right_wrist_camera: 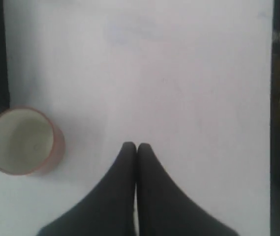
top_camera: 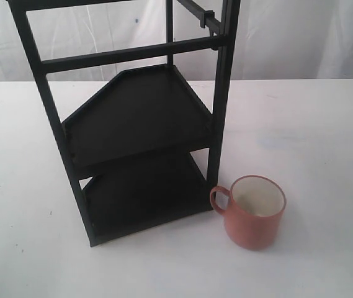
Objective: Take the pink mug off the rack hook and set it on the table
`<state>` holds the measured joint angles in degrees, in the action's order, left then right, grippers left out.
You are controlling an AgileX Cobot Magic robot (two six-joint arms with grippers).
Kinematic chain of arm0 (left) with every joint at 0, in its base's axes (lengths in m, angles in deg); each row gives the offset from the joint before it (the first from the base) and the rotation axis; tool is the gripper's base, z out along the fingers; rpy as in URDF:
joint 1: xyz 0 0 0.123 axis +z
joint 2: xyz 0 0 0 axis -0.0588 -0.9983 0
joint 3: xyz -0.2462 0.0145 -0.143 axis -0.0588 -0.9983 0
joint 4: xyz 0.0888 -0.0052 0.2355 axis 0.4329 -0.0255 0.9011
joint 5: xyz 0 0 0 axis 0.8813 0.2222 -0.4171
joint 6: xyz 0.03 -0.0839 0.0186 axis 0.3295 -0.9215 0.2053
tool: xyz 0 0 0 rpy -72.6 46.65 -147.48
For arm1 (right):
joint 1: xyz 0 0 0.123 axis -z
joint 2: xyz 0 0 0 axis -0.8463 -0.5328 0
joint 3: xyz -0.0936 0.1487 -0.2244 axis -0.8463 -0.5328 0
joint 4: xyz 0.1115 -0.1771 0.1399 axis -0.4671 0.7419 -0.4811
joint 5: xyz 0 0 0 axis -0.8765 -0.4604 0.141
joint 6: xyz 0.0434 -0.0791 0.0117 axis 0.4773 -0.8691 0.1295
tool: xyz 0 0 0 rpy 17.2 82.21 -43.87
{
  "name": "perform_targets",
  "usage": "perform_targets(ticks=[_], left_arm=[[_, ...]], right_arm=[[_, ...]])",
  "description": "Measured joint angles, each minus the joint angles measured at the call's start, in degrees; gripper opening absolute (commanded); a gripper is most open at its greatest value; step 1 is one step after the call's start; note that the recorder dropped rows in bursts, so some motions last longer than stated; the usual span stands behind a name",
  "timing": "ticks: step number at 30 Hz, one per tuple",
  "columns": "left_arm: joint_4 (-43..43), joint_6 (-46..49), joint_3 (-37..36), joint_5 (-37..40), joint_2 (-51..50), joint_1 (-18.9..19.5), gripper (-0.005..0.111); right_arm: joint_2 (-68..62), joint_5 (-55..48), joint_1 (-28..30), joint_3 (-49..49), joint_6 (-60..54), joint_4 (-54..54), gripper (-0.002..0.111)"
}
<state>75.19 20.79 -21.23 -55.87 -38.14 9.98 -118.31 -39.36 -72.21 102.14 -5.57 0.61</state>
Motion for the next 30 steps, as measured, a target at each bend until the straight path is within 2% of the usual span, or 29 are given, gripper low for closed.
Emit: perform_targets(ticks=[3,12,16,21,25,30], left_arm=[[0.0,0.0,0.0,0.0,0.0,0.0,0.000],[0.0,0.0,0.0,0.0,0.0,0.0,0.000],[0.0,0.0,0.0,0.0,0.0,0.0,0.000],[0.0,0.0,0.0,0.0,0.0,0.0,0.000],[0.0,0.0,0.0,0.0,0.0,0.0,0.000],[0.0,0.0,0.0,0.0,0.0,0.0,0.000]], right_arm=[[11.8,1.6,0.0,0.0,0.1,-0.6,0.000],[31.0,7.5,0.0,0.1,0.1,-1.4,0.000],[35.1,12.9,0.0,0.0,0.1,-1.5,0.000],[38.5,25.3,0.0,-4.5,-0.4,-1.1,0.000],[38.6,33.2,-0.2,-11.1,-1.2,4.3,0.000],[35.8,37.2,-2.5,-19.9,0.0,11.7,0.000]])
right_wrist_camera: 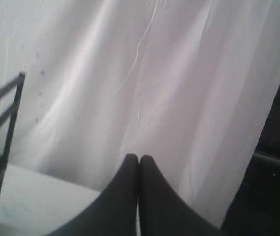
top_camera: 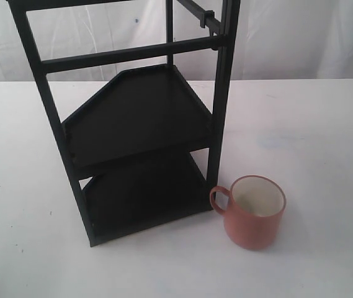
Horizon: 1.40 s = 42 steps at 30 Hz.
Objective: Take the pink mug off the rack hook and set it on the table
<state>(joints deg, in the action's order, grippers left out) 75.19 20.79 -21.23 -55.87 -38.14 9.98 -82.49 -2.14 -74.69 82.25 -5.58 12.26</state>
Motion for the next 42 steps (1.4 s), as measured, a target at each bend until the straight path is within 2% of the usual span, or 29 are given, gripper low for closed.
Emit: perform_targets(ticks=[3,6,12,27,30,34,37,42], left_arm=[[0.0,0.0,0.0,0.0,0.0,0.0,0.000],[0.0,0.0,0.0,0.0,0.0,0.0,0.000],[0.0,0.0,0.0,0.0,0.0,0.0,0.000],[0.0,0.0,0.0,0.0,0.0,0.0,0.000],[0.0,0.0,0.0,0.0,0.0,0.0,0.000],[0.0,0.0,0.0,0.0,0.0,0.0,0.000],[0.0,0.0,0.0,0.0,0.0,0.0,0.000],[0.0,0.0,0.0,0.0,0.0,0.0,0.000]], right_arm=[[-2.3,-1.0,-0.4,-4.1,1.1,5.2,0.000],[-3.7,-1.3,-0.4,-7.5,8.6,7.0,0.000],[-1.9,10.5,-0.4,-13.1,19.1,6.1,0.000],[0.9,11.6,-0.4,-13.5,20.6,5.4,0.000],[4.1,3.9,4.3,-13.5,20.6,4.7,0.000],[12.1,-4.5,13.9,-13.5,20.6,2.1,0.000],[18.9,-8.5,16.6,-13.5,20.6,3.2,0.000],[22.5,-10.5,17.2,-13.5,20.6,4.1,0.000]])
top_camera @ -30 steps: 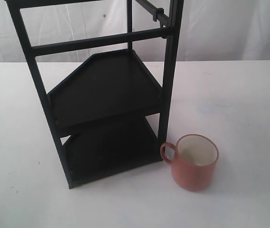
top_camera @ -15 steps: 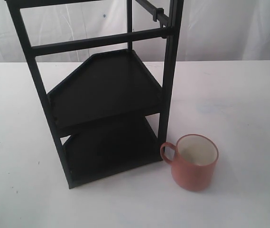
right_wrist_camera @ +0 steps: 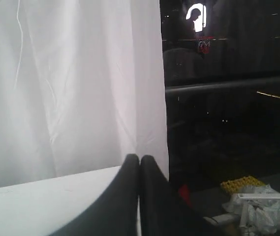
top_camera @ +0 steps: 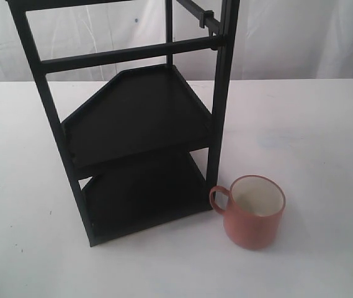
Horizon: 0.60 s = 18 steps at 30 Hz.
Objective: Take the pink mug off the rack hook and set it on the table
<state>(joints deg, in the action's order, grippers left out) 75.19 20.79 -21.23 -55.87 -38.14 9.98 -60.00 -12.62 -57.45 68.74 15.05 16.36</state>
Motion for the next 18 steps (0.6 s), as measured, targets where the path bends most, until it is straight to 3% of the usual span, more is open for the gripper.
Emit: perform_targets(ticks=[5,10,18], left_arm=[[0.0,0.0,0.0,0.0,0.0,0.0,0.000],[0.0,0.0,0.0,0.0,0.0,0.0,0.000],[0.0,0.0,0.0,0.0,0.0,0.0,0.000]], right_arm=[[0.0,4.4,0.0,-2.2,-5.0,-1.1,0.000],[0.0,8.6,-0.4,-9.9,-18.4,-10.7,0.000],[0.0,28.9,0.6,-27.1,-24.8,-20.1,0.000]])
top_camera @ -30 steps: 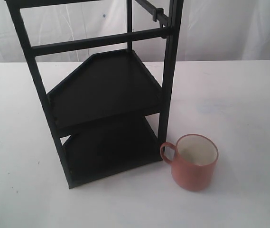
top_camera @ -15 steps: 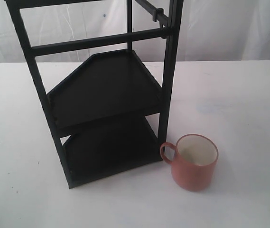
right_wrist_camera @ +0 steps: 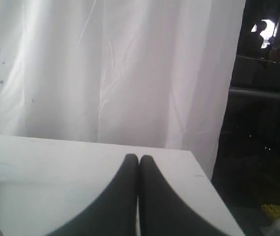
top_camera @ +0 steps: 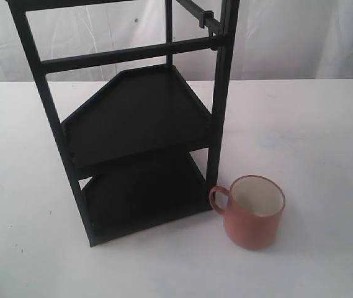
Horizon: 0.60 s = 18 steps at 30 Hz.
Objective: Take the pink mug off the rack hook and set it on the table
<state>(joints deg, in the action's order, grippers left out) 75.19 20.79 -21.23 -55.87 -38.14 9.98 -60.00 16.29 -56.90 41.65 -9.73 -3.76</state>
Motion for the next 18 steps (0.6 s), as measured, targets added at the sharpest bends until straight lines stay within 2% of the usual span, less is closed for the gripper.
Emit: perform_targets(ticks=[3,7,13,18], left_arm=[[0.0,0.0,0.0,0.0,0.0,0.0,0.000],[0.0,0.0,0.0,0.0,0.0,0.0,0.000],[0.0,0.0,0.0,0.0,0.0,0.0,0.000],[0.0,0.0,0.0,0.0,0.0,0.0,0.000]], right_arm=[[0.0,4.6,1.7,-4.8,-0.1,-2.1,0.000],[0.1,4.5,4.1,-5.3,0.7,-2.8,0.000],[0.1,-7.8,5.2,-5.3,11.8,4.7,0.000],[0.1,-10.7,5.2,-5.6,13.8,6.0,0.000]])
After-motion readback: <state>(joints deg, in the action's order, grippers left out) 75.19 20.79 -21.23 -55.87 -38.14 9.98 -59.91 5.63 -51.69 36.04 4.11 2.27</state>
